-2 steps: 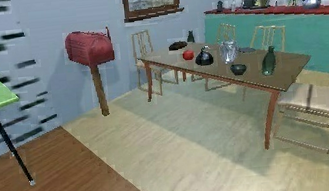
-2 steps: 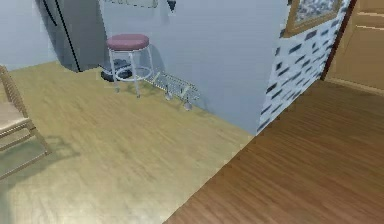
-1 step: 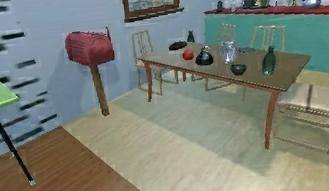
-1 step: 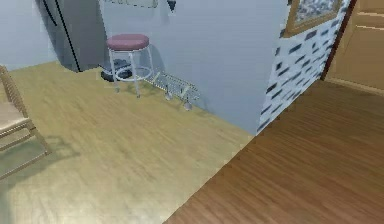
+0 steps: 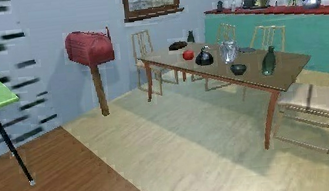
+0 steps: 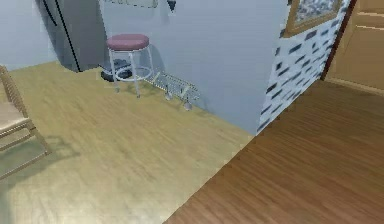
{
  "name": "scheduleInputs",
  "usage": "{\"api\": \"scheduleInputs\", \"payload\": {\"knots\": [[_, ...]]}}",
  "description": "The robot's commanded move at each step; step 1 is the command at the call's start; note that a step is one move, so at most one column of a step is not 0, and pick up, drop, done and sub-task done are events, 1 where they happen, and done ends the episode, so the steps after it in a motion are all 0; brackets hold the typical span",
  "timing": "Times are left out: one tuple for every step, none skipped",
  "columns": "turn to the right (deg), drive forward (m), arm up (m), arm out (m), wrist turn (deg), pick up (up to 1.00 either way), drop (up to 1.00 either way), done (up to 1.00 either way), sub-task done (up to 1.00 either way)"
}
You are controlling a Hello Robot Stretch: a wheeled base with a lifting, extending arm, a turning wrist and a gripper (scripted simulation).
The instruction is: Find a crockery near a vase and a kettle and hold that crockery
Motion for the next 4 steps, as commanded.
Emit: {"api": "scheduleInputs", "payload": {"knots": [[-21.0,0.00,0.00,0.00,0.0,0.00,0.00,0.00,0.00],[45.0,0.00,0.00,0.00,0.0,0.00,0.00,0.00,0.00],[-24.0,0.00,0.00,0.00,0.0,0.00,0.00,0.00,0.00],[0.0,0.35,0.00,0.00,0.0,0.00,0.00,0.00,0.00]]}}
